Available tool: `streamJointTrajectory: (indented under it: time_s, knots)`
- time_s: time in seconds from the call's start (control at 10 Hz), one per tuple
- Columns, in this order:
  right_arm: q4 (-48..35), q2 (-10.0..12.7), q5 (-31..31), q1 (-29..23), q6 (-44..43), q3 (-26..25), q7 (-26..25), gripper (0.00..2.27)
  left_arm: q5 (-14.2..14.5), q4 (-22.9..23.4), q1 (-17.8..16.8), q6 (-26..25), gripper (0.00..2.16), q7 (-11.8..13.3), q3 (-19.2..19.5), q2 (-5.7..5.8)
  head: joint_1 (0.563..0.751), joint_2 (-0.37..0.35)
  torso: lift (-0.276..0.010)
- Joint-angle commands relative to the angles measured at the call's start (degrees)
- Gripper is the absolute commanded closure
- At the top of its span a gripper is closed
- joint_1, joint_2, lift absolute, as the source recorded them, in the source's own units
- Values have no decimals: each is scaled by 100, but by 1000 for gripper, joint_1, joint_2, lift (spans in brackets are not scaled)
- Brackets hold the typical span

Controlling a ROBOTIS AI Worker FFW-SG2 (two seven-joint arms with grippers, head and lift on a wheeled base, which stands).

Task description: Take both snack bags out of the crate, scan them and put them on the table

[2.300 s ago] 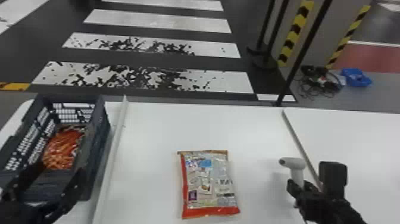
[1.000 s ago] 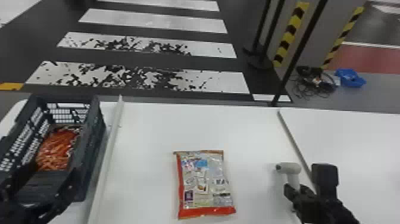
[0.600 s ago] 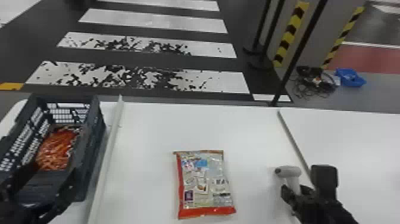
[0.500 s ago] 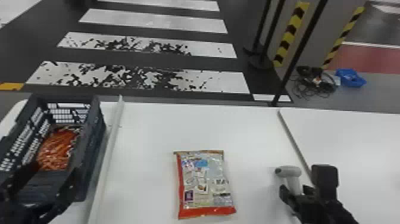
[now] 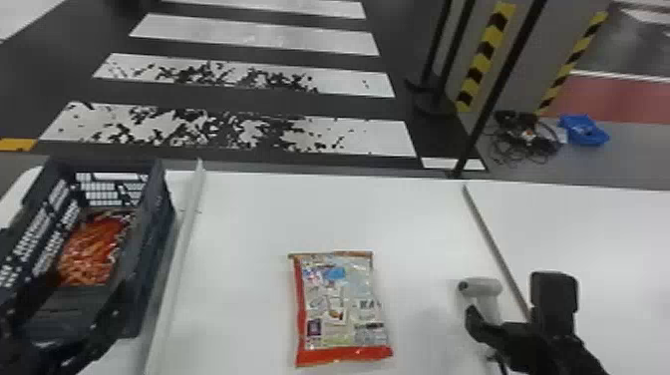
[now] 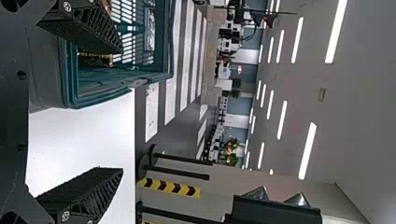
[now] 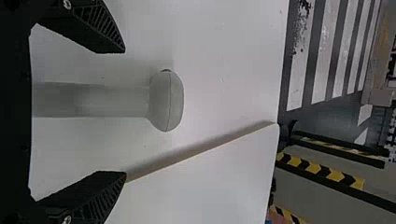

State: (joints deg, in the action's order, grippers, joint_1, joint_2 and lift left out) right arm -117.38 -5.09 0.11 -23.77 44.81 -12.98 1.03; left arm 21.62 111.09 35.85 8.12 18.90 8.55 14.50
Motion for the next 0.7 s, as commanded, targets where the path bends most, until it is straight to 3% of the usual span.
streamJointTrajectory:
  time_s: [0.0,0.3,0.6]
  knots:
    - [-681,34,-310,-277,138,-46,2,60,0,-8,1,0,100,0,7,0,695,-148,-92]
    - [-1340,140,-714,-471,701,173,310,53,0,-26,1,0,100,0,15,0,695,-98,-92]
    - [-1463,254,-1197,-488,1052,543,829,66,0,-34,10,18,100,0,24,0,695,9,-92]
